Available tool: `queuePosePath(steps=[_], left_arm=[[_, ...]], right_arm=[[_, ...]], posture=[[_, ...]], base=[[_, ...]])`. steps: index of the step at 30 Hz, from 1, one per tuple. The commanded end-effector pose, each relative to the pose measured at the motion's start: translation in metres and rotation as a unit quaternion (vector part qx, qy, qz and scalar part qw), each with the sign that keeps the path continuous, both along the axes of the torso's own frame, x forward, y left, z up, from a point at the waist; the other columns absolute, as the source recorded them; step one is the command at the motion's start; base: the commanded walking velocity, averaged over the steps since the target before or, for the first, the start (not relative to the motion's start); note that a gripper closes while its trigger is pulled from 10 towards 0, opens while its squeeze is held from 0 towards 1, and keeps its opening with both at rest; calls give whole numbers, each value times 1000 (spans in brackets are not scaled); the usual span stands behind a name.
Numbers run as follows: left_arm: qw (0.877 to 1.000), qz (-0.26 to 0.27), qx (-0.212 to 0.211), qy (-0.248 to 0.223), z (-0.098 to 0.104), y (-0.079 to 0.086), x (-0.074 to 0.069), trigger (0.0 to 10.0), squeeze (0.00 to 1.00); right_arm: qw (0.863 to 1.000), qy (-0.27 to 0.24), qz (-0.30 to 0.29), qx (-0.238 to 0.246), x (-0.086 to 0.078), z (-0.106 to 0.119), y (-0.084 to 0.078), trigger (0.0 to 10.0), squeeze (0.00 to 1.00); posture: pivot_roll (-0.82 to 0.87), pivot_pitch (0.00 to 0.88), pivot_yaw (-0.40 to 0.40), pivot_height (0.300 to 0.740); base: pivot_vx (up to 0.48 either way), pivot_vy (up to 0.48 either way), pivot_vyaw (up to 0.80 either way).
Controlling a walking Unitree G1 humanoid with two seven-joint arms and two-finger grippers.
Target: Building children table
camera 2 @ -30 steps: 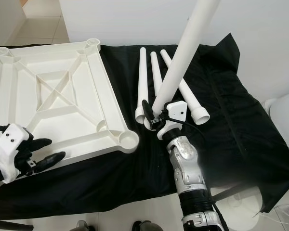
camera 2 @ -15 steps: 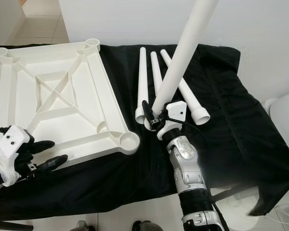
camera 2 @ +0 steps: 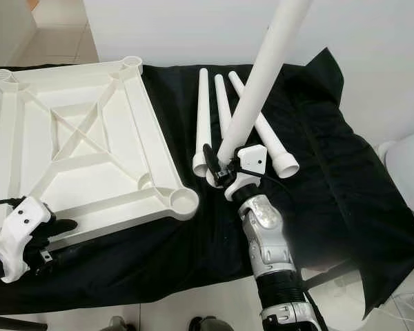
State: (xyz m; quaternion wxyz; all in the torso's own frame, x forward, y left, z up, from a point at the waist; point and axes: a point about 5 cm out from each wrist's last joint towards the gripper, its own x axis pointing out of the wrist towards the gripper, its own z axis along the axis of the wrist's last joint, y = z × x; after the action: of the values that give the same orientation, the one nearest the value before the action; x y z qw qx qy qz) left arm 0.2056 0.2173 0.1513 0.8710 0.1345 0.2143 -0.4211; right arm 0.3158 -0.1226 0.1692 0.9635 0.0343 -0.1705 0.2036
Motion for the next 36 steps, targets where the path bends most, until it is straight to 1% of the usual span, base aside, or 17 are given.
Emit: queuePosePath(steps=[1, 2, 3, 4, 5, 6, 8, 10, 11, 12, 15, 17, 21, 27, 31, 33, 36], left_arm=[[994, -90, -12, 55, -5, -2, -11, 9608, 0], [994, -90, -10, 55, -6, -2, -11, 8314, 0], [995, -89, -9, 54, -6, -2, -10, 8314, 0], [995, -85, -3, 51, -7, -1, -9, 5333, 0], [996, -77, 4, 46, -9, -1, -6, 4784, 0], [996, -77, 4, 46, -9, -1, -6, 4784, 0], [997, -64, 12, 33, -11, -1, 1, 0, 0], [997, -64, 12, 33, -11, -1, 1, 0, 0], [998, -60, 15, 23, -11, -2, 5, 745, 0], [998, -54, 19, 7, -11, -4, 10, 10000, 0], [998, -42, 39, -33, -13, -7, 24, 10000, 0], [997, -35, 51, -47, -15, -9, 29, 10000, 0], [996, -45, 33, -75, -11, -26, 40, 10000, 0], [994, -70, 21, -81, -12, -40, 43, 10000, 0], [992, -87, 2, -87, -12, -52, 45, 10000, 0], [992, -91, 0, -90, -13, -55, 46, 10000, 0], [992, -102, -6, -79, -16, -59, 45, 10000, 0]], right_arm=[[1000, -2, -1, -4, 0, 0, 0, 10000, 0], [1000, -2, -1, -4, 0, -1, 0, 10000, 0], [1000, -2, -1, -4, 0, -1, 0, 10000, 0], [1000, -2, -1, -4, 1, -1, 0, 10000, 0], [1000, -2, -1, -4, 1, 0, 1, 10000, 0], [1000, -2, -1, -4, 1, 0, 1, 10000, 0], [1000, -2, -1, -3, 1, 0, 1, 10000, 0], [1000, -2, -1, -3, 1, 0, 1, 10000, 0], [1000, -3, -1, -3, 1, 0, 1, 10000, 0], [1000, -3, -2, -3, 1, 0, 1, 10000, 0], [1000, -3, -4, -2, 1, -1, 1, 10000, 0], [1000, -3, -4, -2, 2, -1, 2, 10000, 0], [1000, -3, -5, 0, 3, 0, 3, 10000, 0], [1000, -4, -7, 0, 3, 0, 3, 10000, 0], [1000, -6, -10, 0, 3, 0, 2, 10000, 0], [1000, -8, -10, -1, 3, 0, 2, 10000, 0], [1000, -9, -10, -1, 3, 1, 2, 10000, 0]], posture=[[21, 143, -63, 740], [21, 143, -63, 740], [21, 143, -64, 740], [21, 142, -63, 740], [21, 142, -63, 740], [21, 142, -63, 740], [20, 142, -61, 740], [20, 142, -61, 740], [20, 139, -57, 740], [22, 140, -58, 740], [21, 139, -55, 740], [22, 138, -54, 740], [21, 134, -50, 740], [15, 130, -46, 740], [10, 131, -43, 740], [9, 132, -43, 740], [8, 131, -43, 740]], base=[[0, 0, 0], [0, 0, 0], [0, 0, 0], [0, 0, 0], [0, 0, 0], [0, 0, 0], [0, 0, 0], [0, 0, 0], [0, 0, 0], [0, 0, 0], [0, 0, 0], [0, 0, 0], [0, 0, 0], [0, 0, 0], [0, 0, 0], [0, 0, 0], [0, 0, 0]])
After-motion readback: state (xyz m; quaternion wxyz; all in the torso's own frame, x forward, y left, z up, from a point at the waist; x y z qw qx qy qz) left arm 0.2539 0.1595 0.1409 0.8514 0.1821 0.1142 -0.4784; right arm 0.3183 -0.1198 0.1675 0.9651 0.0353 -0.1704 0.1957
